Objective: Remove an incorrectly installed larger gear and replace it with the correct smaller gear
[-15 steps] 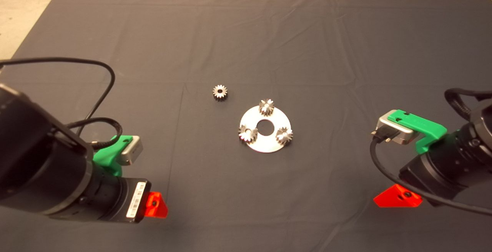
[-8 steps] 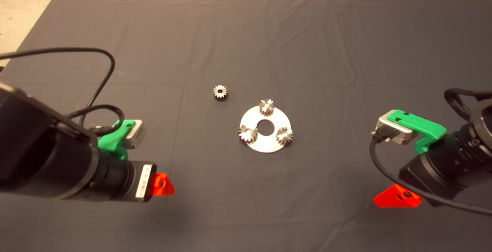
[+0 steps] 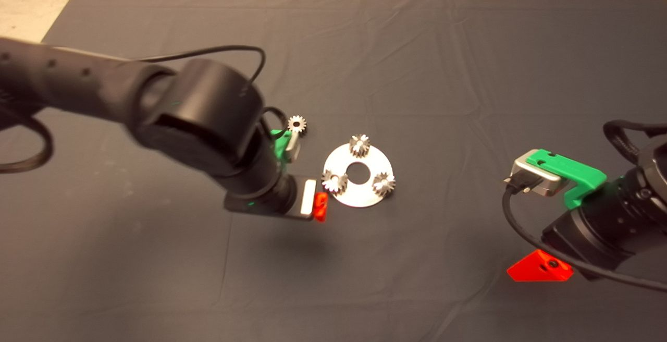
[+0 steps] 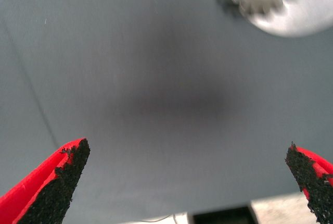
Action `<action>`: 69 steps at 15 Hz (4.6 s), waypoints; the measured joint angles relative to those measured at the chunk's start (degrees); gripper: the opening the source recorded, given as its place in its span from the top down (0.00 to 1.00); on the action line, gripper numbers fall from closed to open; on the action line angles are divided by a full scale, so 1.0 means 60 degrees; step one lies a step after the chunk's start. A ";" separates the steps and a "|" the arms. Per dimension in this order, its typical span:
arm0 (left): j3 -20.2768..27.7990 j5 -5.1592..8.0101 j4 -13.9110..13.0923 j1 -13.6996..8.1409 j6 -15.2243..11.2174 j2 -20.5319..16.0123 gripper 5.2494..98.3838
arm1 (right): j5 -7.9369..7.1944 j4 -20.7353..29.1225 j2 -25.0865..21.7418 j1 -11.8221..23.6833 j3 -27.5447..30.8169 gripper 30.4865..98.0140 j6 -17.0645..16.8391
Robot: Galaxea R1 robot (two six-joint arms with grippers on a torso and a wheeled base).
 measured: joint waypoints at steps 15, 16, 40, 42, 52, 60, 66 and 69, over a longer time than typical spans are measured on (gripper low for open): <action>-0.3485 0.0057 0.0140 0.0539 0.1604 0.2312 0.01 | 0.0024 0.0000 0.0051 -0.0028 0.0000 0.00 0.0000; -0.3805 0.0097 0.0142 0.0708 0.1810 0.2337 0.01 | 0.0024 0.0000 0.0047 -0.0028 0.0000 0.00 0.0000; -0.5536 0.0083 0.0169 0.1223 0.3261 0.2840 0.09 | 0.0014 0.0000 0.0024 -0.0028 0.0000 0.00 0.0000; -0.5540 0.0049 0.0165 0.1223 0.3261 0.2836 0.15 | 0.0014 0.0000 0.0024 -0.0028 0.0000 0.00 0.0003; -0.5550 -0.0555 0.0140 0.1227 0.3271 0.2814 0.25 | 0.0018 0.0000 0.0024 -0.0106 0.0000 0.00 0.0000; -0.5550 -0.0545 0.0136 0.1241 0.3318 0.2804 0.36 | 0.0022 0.0000 0.0024 -0.0106 0.0000 0.00 0.0000; -0.5550 -0.0504 0.0132 0.1326 0.3322 0.2781 0.42 | 0.0018 0.0000 0.0024 -0.0109 0.0000 0.00 0.0000; -0.5550 -0.0494 0.0128 0.1326 0.3322 0.2753 0.46 | 0.0018 0.0000 0.0024 -0.0106 0.0000 0.00 0.0000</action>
